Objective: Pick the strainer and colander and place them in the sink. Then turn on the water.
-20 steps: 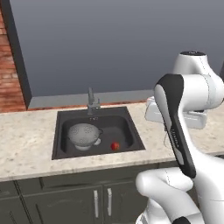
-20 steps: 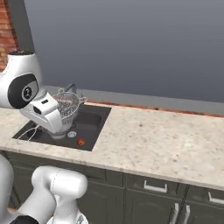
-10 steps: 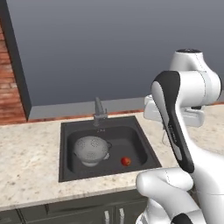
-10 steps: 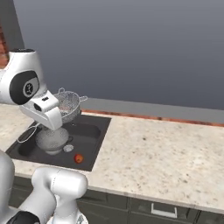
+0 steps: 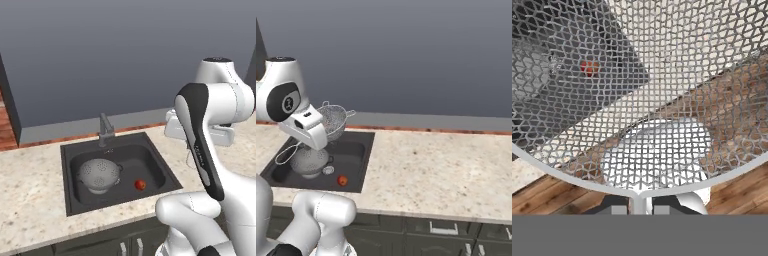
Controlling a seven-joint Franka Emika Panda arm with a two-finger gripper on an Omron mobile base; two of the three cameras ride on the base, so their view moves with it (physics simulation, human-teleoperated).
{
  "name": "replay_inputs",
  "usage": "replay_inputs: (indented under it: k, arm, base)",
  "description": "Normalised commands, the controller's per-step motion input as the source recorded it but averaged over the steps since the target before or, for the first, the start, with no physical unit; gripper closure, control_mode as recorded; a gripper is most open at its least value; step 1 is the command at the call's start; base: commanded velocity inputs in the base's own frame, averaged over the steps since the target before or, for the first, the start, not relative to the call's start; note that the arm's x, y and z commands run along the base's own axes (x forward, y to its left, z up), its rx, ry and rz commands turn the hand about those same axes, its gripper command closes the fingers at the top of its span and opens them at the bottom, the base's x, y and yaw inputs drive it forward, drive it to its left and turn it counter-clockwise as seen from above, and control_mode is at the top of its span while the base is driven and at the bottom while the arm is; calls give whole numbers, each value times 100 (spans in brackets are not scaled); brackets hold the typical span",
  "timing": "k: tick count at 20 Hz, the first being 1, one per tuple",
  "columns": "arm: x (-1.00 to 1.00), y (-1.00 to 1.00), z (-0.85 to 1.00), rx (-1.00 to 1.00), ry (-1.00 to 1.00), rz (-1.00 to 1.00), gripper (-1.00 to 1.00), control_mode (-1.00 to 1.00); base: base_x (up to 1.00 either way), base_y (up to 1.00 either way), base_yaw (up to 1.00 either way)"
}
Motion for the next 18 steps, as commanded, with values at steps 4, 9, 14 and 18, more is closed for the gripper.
replay_inputs:
  k: [4, 9, 14, 18]
  arm:
    - [0, 0, 0, 0, 0, 0, 100, 100]
    - [0, 0, 0, 0, 0, 0, 100, 100]
    - [0, 0, 0, 0, 0, 0, 100, 100]
    - [0, 0, 0, 0, 0, 0, 100, 100]
  base:
    - [10, 77, -9]
    - [5, -9, 17]
    - [29, 39, 12]
    - [64, 91, 1]
